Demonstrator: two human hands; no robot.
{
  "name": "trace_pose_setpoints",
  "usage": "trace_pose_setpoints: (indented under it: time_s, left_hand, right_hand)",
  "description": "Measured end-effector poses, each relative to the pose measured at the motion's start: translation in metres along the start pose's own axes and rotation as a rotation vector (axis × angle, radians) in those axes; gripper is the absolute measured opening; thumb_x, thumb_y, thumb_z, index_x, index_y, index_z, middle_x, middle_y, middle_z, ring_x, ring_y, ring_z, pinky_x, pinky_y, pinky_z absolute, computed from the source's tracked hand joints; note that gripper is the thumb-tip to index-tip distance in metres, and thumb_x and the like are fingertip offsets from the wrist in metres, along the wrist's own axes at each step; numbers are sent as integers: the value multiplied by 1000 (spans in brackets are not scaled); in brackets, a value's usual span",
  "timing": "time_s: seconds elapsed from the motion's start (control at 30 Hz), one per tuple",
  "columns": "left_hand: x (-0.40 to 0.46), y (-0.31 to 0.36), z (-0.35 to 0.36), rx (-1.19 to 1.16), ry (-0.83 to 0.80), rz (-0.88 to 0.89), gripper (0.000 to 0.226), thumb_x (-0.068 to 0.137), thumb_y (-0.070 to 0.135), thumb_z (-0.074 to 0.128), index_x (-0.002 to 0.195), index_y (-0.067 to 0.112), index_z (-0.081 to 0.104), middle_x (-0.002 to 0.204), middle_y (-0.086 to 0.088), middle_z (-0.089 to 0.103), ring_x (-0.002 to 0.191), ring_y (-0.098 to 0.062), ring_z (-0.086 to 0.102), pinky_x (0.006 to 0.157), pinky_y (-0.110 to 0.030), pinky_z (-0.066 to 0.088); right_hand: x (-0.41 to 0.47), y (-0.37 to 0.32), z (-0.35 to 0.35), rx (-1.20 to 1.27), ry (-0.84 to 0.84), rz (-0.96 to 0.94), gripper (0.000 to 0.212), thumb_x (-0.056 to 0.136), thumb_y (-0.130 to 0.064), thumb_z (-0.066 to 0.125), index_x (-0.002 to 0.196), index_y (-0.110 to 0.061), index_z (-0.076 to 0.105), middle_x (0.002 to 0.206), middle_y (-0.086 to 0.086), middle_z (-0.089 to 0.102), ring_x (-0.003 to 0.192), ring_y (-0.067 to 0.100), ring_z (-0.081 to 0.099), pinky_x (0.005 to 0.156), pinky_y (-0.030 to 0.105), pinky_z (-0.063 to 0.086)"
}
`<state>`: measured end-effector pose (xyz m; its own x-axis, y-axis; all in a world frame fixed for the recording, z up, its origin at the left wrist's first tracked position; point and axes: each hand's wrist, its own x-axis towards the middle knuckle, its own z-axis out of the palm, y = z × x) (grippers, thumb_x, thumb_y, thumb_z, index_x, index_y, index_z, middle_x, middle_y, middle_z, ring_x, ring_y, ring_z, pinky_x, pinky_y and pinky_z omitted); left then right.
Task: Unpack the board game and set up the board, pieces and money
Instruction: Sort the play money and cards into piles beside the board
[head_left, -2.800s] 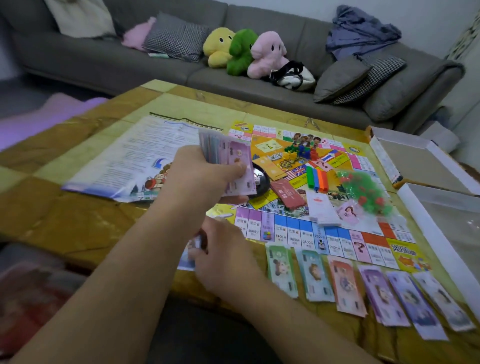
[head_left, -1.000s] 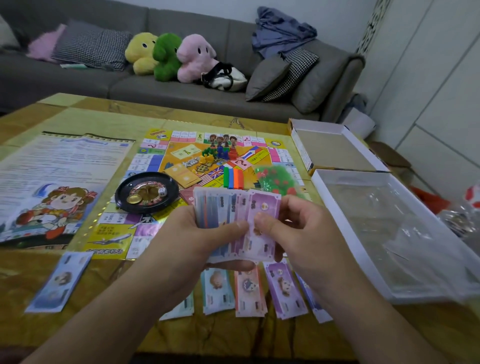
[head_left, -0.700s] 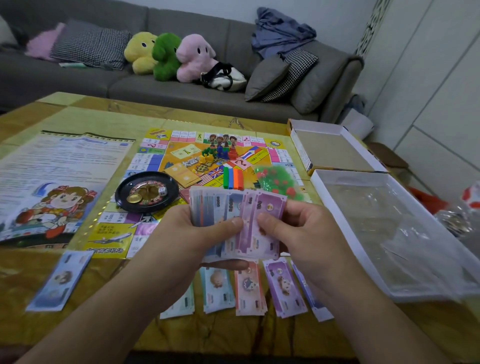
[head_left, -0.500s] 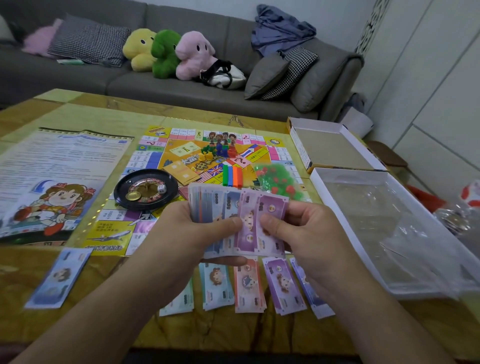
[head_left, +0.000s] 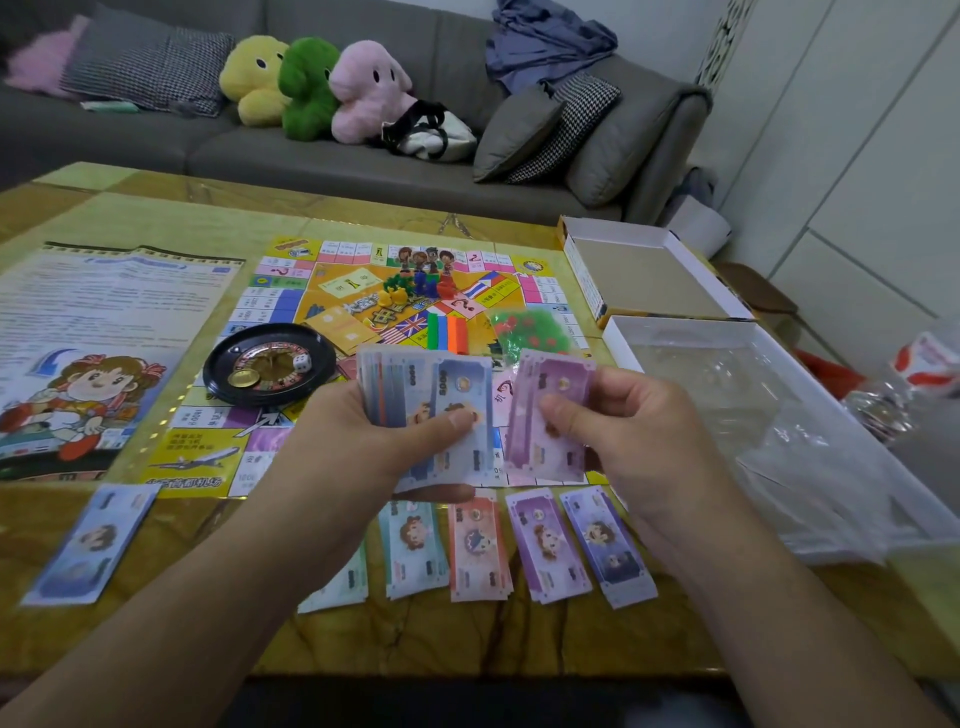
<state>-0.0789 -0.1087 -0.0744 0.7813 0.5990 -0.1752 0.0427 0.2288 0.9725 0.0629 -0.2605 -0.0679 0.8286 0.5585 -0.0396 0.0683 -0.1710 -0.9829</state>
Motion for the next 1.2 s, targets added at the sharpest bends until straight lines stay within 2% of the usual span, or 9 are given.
trace_pose_setpoints:
  time_s: [0.23, 0.33, 0.47, 0.57, 0.8, 0.87, 0.97, 1.07, 1.2]
  left_hand:
    - [7, -1, -4, -3, 64, -35, 32, 81, 9, 82, 111, 8, 71, 96, -12, 80, 84, -32, 80, 65, -47, 66]
    - [7, -3, -2, 12, 56, -33, 34, 81, 9, 82, 113, 9, 71, 98, -11, 80, 85, -31, 80, 66, -47, 66]
    - [5, -3, 0, 18, 39, -28, 34, 83, 8, 81, 114, 8, 70, 96, -10, 81, 86, -30, 80, 67, -48, 66]
    - [5, -3, 0, 18, 31, -25, 32, 84, 8, 81, 114, 8, 70, 95, -8, 81, 86, -29, 80, 68, -48, 66]
    - [4, -1, 0, 24, 7, -26, 31, 84, 9, 80, 113, 10, 70, 93, -7, 81, 85, -29, 80, 67, -48, 66]
    - [4, -1, 0, 21, -6, -27, 30, 85, 8, 79, 113, 11, 71, 94, -8, 81, 85, -29, 80, 68, -49, 66]
    - [2, -1, 2, 20, -50, -36, 30, 84, 7, 80, 112, 12, 72, 96, -9, 81, 87, -29, 79, 70, -52, 65]
    - [-1, 0, 5, 46, -133, -60, 29, 82, 7, 80, 111, 10, 74, 96, -13, 80, 87, -32, 79, 68, -51, 66]
    - [-5, 1, 8, 70, -216, -89, 28, 81, 7, 80, 109, 7, 75, 98, -16, 80, 90, -36, 78, 73, -55, 65]
  right_hand:
    - [-7, 15, -16, -605, -102, 138, 13, 90, -31, 82, 91, -29, 70, 87, -8, 77, 73, 7, 76, 58, 24, 61]
    - [-11, 27, -9, -697, -113, 170, 22, 87, -35, 85, 92, -29, 65, 87, -8, 73, 76, 9, 73, 67, 31, 64]
    - [-18, 32, -2, -778, -108, 180, 27, 87, -34, 85, 92, -29, 59, 87, -8, 68, 80, 7, 68, 64, 28, 56]
    - [-24, 36, 5, -949, -94, 141, 27, 91, -40, 78, 94, -31, 53, 95, -13, 63, 89, 8, 63, 76, 32, 60]
    - [-35, 29, 15, -1207, -76, 65, 39, 96, -48, 66, 125, -31, 46, 124, -10, 54, 109, 13, 61, 88, 35, 61]
    - [-32, 26, 13, -1108, -42, 13, 29, 98, -40, 67, 121, -33, 50, 119, -12, 55, 101, 8, 60, 83, 30, 60]
    - [-24, 21, 5, -547, -45, -37, 10, 99, -19, 68, 100, -29, 66, 91, -8, 67, 78, 5, 64, 61, 18, 53]
    - [-24, 9, 4, -56, -175, 28, 11, 101, -21, 65, 97, -14, 73, 86, 11, 70, 70, 17, 65, 58, 30, 51]
    - [-24, 7, 11, -120, -151, -14, 15, 98, -29, 71, 90, -16, 72, 86, 10, 75, 79, 21, 76, 63, 39, 64]
